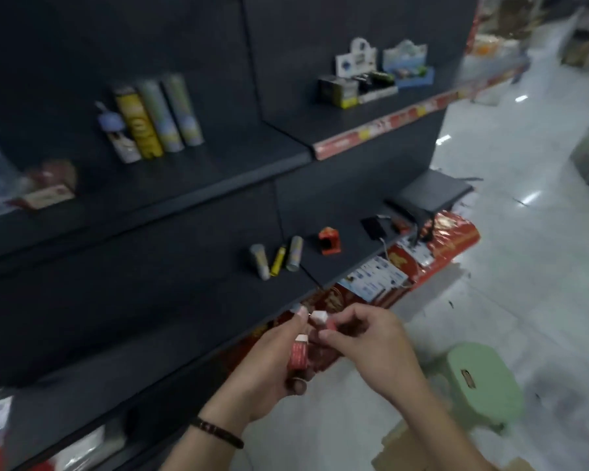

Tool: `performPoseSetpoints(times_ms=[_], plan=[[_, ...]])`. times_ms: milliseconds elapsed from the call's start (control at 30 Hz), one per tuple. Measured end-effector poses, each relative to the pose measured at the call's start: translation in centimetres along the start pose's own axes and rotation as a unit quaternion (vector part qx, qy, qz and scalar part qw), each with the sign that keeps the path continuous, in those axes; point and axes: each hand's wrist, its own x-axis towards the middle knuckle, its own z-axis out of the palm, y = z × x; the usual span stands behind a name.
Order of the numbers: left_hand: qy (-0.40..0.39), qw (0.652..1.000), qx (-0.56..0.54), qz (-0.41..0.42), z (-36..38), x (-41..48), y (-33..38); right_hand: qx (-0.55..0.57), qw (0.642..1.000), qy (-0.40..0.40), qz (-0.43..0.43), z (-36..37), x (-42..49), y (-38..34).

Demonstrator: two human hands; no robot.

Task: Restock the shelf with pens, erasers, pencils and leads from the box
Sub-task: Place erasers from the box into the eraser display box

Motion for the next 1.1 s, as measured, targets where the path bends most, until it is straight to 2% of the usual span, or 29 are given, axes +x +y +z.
performPoseSetpoints(times_ms=[100,200,400,533,667,733,833,967,1100], plan=[[-0.002,0.998,0.006,0.064,-7.4,-3.2,3.4,-0.05,0.995,-0.004,-0.085,8.0,1.3,-4.2],[0.033,0.99,0.045,0.132,-15.4,-5.2,5.3,-0.087,0.978,-0.021,-0.191,14.8,2.4,-7.8],[0.034,0.985,0.077,0.148,-28.2,-7.9,9.1,-0.126,0.939,-0.087,-0.309,23.7,5.7,-13.9],[0.057,0.979,0.087,0.177,-33.9,-8.3,12.2,-0.101,0.913,-0.116,-0.377,28.7,9.8,-16.7],[0.09,0.976,0.049,0.194,-38.3,-7.1,15.2,-0.086,0.885,-0.127,-0.44,33.4,15.2,-18.8],[0.094,0.977,-0.007,0.194,-40.4,-6.1,16.6,-0.091,0.875,-0.127,-0.459,35.3,18.1,-20.2],[0.14,0.964,-0.076,0.213,-43.3,-4.6,18.6,-0.091,0.881,-0.123,-0.448,37.4,22.7,-22.9],[0.215,0.93,-0.1,0.28,-46.7,-3.5,20.9,-0.065,0.906,-0.151,-0.391,40.9,28.6,-26.5],[0.317,0.89,-0.063,0.32,-50.0,-2.4,22.7,-0.13,0.887,-0.177,-0.406,46.3,33.7,-29.3]])
